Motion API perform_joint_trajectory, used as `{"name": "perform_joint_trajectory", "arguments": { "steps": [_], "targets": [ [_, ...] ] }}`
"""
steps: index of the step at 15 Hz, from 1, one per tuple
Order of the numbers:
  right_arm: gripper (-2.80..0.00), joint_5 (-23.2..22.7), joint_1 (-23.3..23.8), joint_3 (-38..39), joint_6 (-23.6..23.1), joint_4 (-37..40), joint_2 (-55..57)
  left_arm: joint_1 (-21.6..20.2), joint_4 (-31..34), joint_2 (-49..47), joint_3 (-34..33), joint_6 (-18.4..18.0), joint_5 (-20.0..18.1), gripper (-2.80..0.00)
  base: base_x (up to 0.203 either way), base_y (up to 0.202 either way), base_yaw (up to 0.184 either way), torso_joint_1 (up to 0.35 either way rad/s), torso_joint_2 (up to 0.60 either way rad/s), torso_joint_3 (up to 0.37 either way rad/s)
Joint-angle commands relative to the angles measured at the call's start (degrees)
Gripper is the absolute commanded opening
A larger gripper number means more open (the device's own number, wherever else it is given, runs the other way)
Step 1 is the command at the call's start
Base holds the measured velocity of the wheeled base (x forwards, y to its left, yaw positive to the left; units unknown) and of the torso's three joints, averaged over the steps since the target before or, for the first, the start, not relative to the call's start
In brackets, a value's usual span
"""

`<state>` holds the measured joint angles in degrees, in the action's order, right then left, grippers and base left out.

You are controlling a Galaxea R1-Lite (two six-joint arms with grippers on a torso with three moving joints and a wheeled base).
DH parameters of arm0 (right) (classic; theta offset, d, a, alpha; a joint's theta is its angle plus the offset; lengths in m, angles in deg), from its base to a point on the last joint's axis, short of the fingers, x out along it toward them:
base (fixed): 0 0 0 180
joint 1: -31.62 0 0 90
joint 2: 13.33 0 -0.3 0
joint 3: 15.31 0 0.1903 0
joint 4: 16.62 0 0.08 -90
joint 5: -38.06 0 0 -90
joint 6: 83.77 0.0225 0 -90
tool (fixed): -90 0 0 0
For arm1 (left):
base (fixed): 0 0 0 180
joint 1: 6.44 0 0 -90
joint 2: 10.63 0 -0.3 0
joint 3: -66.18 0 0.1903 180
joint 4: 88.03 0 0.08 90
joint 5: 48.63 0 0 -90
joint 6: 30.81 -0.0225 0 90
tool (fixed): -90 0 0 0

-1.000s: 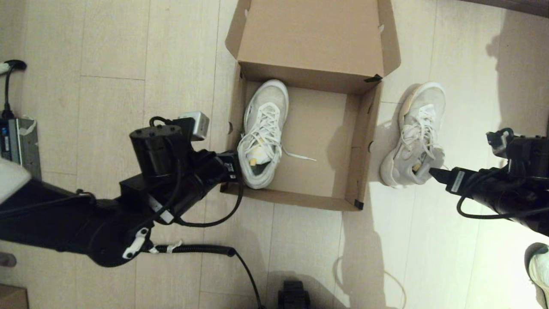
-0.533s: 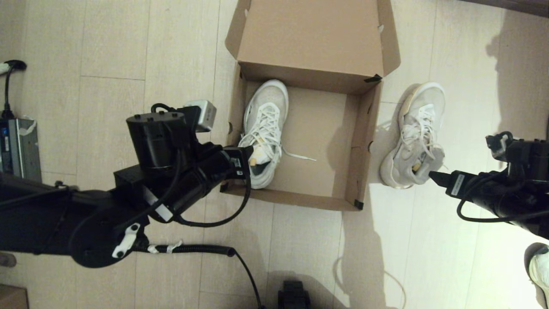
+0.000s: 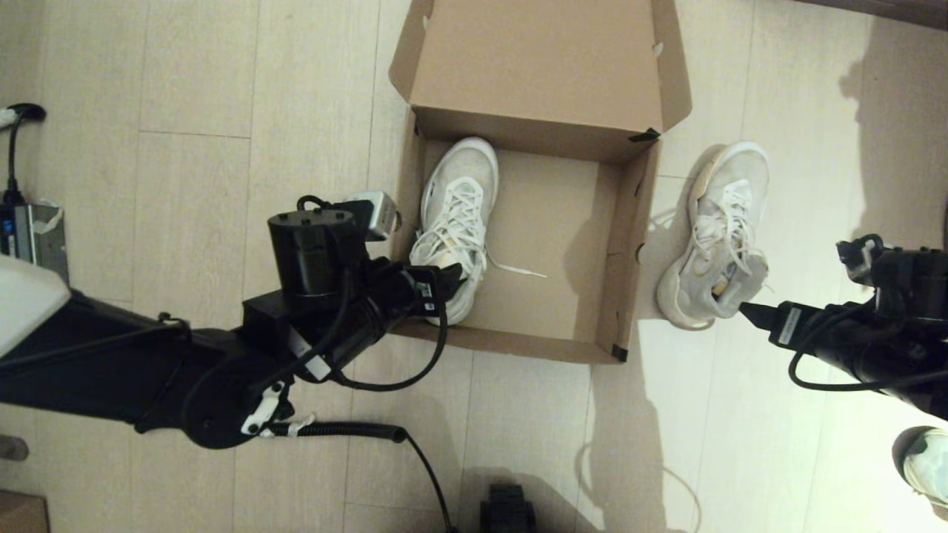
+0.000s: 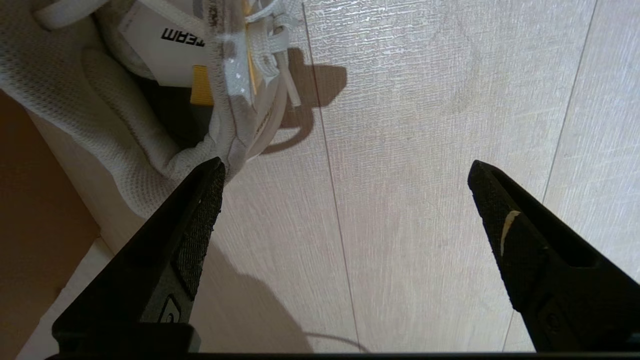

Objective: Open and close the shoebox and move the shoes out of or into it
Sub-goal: Put the shoes out of the shoe box

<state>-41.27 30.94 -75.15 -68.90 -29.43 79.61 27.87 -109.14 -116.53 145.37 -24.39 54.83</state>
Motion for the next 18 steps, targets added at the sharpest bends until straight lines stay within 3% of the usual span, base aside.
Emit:
{"name": "perform_joint_trajectory", "arguments": {
  "steps": [1,8,9,11,18],
  "targets": [
    [0.0,0.1,0.0,0.6,0.0,-1.3,0.1,0.0,-0.3,-2.3,0.5,0.1,0.1,0.0,0.0,0.0,0.0,0.0,0.0,0.0],
    [0.0,0.0,0.1,4.0,0.1,-5.2,1.7,-0.1,-0.6,-6.4,3.6,0.3,0.3,0.0,0.0,0.0,0.0,0.0,0.0,0.0],
    [0.0,0.0,0.1,4.5,0.2,-5.9,2.1,0.0,-0.6,-6.8,3.8,0.3,0.5,-2.8,0.0,0.0,0.0,0.0,0.0,0.0],
    [0.0,0.0,0.2,5.9,0.1,-9.8,3.2,-0.1,-0.6,-7.4,4.2,0.3,0.7,-2.8,0.0,0.0,0.0,0.0,0.0,0.0],
    [0.0,0.0,1.3,6.9,0.0,-10.1,2.9,-0.4,-0.6,-8.5,5.2,0.3,0.6,-2.8,0.0,0.0,0.0,0.0,0.0,0.0]
  ]
}}
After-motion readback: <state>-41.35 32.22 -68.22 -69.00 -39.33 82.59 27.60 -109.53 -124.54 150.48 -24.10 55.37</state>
